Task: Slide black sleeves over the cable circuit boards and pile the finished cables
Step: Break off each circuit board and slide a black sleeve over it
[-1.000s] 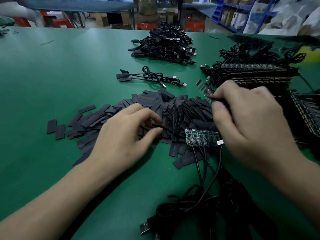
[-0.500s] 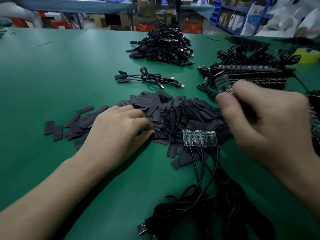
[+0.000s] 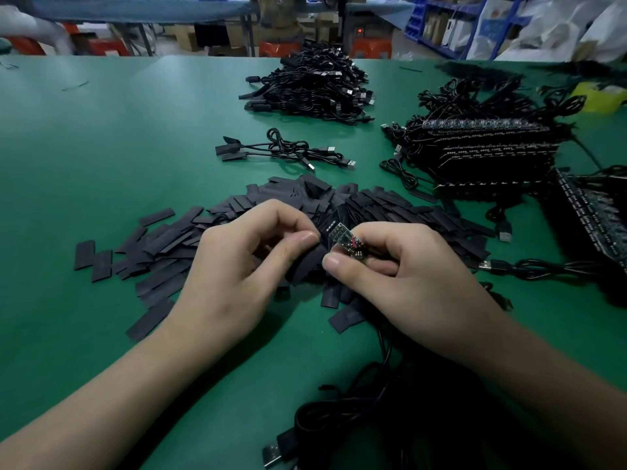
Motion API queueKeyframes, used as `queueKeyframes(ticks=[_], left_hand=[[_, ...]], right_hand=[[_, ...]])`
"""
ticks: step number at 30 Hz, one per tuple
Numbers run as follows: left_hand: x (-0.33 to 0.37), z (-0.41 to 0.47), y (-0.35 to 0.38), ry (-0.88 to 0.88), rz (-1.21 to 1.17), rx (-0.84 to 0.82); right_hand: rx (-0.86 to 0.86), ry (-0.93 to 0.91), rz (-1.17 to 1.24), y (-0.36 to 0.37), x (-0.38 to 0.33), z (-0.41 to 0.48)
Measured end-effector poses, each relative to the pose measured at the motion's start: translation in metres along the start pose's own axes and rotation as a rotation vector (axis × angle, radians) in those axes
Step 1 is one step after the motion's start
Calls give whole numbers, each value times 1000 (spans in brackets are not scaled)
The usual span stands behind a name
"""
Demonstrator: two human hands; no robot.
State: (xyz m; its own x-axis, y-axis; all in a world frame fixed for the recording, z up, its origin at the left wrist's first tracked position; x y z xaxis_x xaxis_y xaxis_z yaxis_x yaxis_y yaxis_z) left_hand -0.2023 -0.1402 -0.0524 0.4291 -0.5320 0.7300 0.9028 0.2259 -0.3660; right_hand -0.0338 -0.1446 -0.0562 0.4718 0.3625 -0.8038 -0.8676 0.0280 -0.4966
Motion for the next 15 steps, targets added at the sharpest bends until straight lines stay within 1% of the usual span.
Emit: queueKeyframes(ticks=[3, 6, 7, 9, 11, 13, 15], left_hand=[[0, -2, 8, -54, -89, -38], [-2, -4, 8, -62, -99, -13], [-1, -4, 7, -35, -61, -5], [7, -5, 4, 88, 74, 12], [14, -5, 3, 191, 185, 28], [15, -4, 2, 212, 199, 46], [12, -3, -1, 168, 164, 61]], right_hand=[[-27, 66, 121, 3, 5, -2], [18, 71, 117, 2, 6, 0], [46, 81, 133, 0, 7, 1], [86, 106, 171, -2, 10, 2], [74, 109, 167, 0, 11, 2], [62, 68, 176, 1, 8, 1], [82, 19, 147, -4, 4, 1]])
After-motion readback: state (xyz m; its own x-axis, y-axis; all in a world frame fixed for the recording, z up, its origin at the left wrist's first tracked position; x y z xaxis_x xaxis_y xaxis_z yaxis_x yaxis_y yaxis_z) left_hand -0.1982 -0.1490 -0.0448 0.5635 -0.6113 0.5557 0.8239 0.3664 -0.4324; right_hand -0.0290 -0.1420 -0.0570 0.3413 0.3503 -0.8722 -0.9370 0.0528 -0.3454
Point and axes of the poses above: each hand's wrist, its own z-axis towards the middle knuckle, its own y-axis out of the palm, x = y × z, the point moved 6 cm from there along z, towards the middle knuckle, and after that the axes turned 10 degrees about x, right-handed, at the moved point
